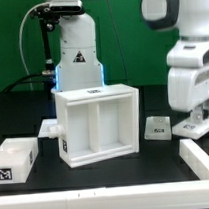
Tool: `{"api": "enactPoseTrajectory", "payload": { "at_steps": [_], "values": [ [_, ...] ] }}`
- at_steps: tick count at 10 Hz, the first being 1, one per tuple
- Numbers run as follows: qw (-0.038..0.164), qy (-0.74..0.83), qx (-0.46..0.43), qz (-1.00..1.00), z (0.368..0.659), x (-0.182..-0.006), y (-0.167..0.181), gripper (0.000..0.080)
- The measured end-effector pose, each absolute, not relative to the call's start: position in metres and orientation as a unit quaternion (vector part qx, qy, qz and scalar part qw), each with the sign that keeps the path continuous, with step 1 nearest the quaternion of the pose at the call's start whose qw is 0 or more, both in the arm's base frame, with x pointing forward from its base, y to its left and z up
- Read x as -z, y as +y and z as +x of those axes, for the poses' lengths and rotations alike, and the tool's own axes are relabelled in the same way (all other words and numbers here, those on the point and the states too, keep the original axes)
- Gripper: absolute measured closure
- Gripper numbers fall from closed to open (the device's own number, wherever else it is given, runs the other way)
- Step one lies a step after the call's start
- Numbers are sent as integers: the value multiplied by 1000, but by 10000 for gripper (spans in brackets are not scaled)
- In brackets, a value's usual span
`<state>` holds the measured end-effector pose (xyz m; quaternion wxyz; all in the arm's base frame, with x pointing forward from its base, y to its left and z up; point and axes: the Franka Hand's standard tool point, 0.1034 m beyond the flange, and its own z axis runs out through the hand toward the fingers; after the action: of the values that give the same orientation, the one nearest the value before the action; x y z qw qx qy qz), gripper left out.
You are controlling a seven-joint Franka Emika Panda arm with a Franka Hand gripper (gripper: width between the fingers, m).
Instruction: Assemble cabinet
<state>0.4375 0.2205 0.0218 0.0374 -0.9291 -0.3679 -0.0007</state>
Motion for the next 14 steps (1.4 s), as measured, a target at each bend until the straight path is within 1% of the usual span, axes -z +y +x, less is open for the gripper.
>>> {"api": "enactPoseTrajectory", "payload": {
  "at_steps": [3,5,10,11,12,13,14],
  "values": [
    [38,-385,1,-922,442,-15,199,732],
    [38,-393,11,-919,447,-15,185,732],
    [38,-392,13,-919,448,-15,184,732],
    [38,-392,13,-919,448,-15,184,621],
    [36,-396,4,-918,448,-19,181,482],
    [27,-397,-5,-917,454,-40,173,334],
    [18,-396,-8,-918,460,-62,167,334]
  ]
}}
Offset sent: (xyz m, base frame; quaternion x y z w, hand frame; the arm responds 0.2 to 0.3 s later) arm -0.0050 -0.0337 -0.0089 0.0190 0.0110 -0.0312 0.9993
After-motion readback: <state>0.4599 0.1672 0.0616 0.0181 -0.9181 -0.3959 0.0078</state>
